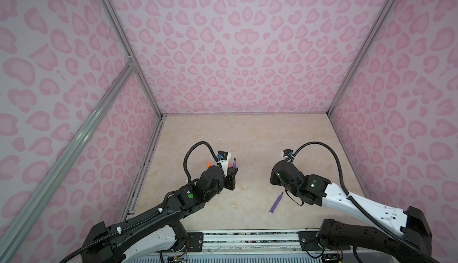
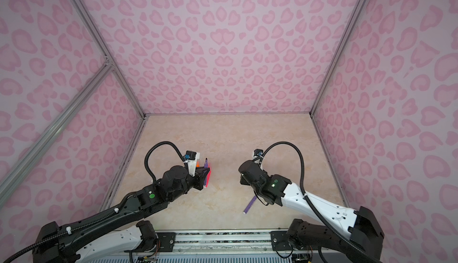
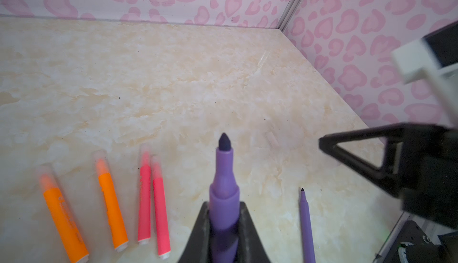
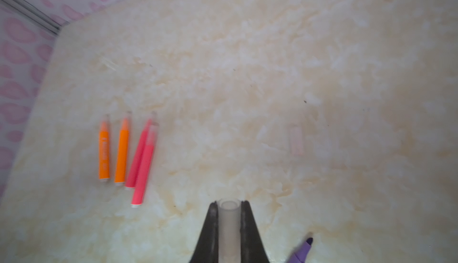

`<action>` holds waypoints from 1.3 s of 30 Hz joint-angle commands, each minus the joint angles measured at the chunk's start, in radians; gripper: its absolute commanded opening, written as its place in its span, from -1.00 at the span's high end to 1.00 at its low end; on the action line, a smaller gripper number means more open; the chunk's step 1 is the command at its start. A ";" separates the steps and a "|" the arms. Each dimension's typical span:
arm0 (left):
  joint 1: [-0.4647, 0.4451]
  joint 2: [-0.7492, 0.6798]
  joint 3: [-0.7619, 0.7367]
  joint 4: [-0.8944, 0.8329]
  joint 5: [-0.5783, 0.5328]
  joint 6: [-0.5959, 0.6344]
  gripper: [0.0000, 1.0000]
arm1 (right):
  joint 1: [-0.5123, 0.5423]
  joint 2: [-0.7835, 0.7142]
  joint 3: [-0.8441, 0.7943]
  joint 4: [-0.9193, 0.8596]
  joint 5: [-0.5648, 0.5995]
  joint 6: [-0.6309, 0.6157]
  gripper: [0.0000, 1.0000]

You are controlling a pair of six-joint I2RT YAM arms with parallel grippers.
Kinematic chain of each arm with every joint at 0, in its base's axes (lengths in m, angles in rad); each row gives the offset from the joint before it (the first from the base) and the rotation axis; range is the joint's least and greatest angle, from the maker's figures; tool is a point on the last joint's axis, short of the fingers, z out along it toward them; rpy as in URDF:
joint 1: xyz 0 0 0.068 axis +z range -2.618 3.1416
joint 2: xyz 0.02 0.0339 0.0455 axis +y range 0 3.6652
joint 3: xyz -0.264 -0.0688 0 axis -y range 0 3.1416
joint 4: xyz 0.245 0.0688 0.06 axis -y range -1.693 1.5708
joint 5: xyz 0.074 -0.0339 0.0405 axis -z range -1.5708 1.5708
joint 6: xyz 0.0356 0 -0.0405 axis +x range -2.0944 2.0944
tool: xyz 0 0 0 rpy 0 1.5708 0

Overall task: Insert the pens into the pen caps
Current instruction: 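Lift the clear cap with the right gripper and carry it toward the left gripper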

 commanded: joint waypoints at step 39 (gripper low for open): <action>-0.016 -0.014 -0.039 0.194 0.329 0.082 0.94 | -0.052 -0.021 -0.214 0.833 -0.328 -0.193 1.00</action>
